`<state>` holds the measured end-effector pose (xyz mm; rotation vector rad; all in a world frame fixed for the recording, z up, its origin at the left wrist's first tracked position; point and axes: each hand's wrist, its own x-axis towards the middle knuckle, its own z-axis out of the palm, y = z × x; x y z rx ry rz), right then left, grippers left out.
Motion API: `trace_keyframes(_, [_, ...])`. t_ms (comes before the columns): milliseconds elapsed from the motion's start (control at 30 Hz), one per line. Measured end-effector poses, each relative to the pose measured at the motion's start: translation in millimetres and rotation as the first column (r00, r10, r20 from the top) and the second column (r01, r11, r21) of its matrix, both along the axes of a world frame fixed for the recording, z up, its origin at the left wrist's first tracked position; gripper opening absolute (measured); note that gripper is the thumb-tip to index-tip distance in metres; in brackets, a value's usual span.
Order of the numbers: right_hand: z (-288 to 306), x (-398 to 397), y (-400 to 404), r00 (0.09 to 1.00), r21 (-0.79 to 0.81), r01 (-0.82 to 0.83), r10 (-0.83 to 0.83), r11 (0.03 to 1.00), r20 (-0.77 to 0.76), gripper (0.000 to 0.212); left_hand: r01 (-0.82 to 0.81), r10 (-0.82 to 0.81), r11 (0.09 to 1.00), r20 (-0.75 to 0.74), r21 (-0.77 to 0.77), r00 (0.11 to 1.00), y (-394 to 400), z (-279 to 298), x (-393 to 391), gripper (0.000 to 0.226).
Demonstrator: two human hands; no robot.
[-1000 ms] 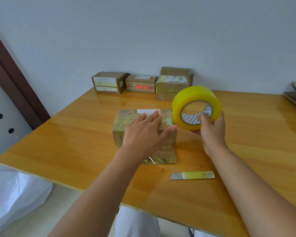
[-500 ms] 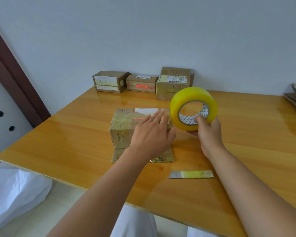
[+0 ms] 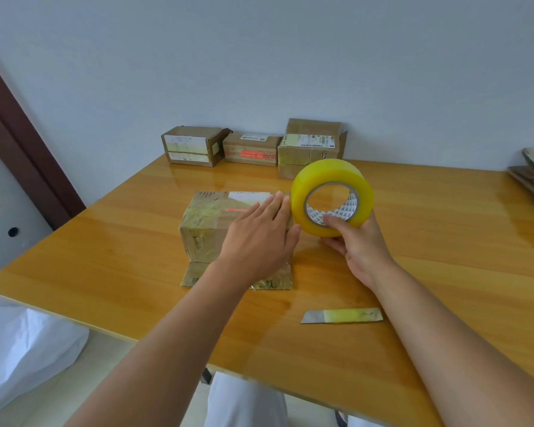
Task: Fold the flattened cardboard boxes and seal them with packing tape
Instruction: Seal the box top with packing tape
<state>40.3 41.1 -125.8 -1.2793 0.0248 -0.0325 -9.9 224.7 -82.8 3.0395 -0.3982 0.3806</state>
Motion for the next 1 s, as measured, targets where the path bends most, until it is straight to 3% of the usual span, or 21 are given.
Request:
trace_keyframes(200, [1, -2, 1, 1.000, 0.018, 0.000, 0.000, 1.000, -0.007, 0.053, -0.009, 0.008, 1.000, -0.020, -0.016, 1.000, -1, 0, 0, 0.064])
trace_keyframes(433, [3, -3, 2, 1.000, -0.018, -0.006, 0.006, 1.000, -0.019, 0.035, -0.009, 0.008, 1.000, -0.013, -0.028, 1.000, -1, 1, -2, 0.062])
trace_keyframes(533, [3, 0, -7, 0.993, -0.222, 0.117, -0.110, 0.968, 0.040, 0.033, -0.027, 0.026, 0.998, -0.023, -0.056, 0.999, 11, 2, -1, 0.058])
trace_keyframes(667, [5, 1, -24, 0.951, -0.446, 0.310, -0.271, 0.839, 0.152, 0.032, -0.153, 0.152, 0.987, -0.027, -0.045, 0.988, 64, 5, -10, 0.053])
trace_keyframes(833, [2, -4, -19, 0.905, -0.609, 0.393, -0.173, 0.689, 0.388, 0.038, -0.196, 0.193, 0.976, -0.044, -0.093, 0.980, 95, 9, -19, 0.051])
trace_keyframes(1000, [4, -7, -22, 0.947, -0.712, 0.291, -0.086, 0.638, 0.310, 0.038, -0.177, 0.173, 0.978, -0.049, -0.106, 0.984, 104, 9, -20, 0.052])
